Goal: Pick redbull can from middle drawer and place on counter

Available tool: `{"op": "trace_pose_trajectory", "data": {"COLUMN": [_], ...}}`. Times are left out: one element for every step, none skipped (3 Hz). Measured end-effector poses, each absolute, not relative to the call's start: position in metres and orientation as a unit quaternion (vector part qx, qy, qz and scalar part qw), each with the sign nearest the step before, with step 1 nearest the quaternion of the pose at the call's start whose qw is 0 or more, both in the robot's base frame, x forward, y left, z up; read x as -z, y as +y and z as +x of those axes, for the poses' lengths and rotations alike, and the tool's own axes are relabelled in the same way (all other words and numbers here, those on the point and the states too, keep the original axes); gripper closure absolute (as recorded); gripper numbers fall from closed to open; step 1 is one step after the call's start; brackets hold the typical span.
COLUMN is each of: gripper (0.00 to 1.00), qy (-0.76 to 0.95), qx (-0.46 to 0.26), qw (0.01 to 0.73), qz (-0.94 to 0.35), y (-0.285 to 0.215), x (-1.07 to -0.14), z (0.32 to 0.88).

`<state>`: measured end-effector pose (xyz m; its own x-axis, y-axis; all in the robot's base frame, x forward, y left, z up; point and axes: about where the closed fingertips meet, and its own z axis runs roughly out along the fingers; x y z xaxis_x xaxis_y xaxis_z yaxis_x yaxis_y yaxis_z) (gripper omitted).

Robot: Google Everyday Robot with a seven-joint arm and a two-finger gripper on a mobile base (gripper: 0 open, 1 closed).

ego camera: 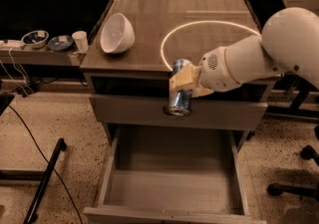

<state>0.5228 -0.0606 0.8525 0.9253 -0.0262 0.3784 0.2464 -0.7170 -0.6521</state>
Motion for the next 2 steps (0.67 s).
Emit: {"op": "trace_pose_trajectory", "data": {"gripper": [1.0, 1.0], "qy": [-0.062, -0.02], "qx": [0.184, 0.18], "qw": [0.371, 0.367], "qz": [-0.908, -0.912], "y": [-0.061, -0.071], "x": [-0.851, -0.861], "z": [0.522, 0.54]}}
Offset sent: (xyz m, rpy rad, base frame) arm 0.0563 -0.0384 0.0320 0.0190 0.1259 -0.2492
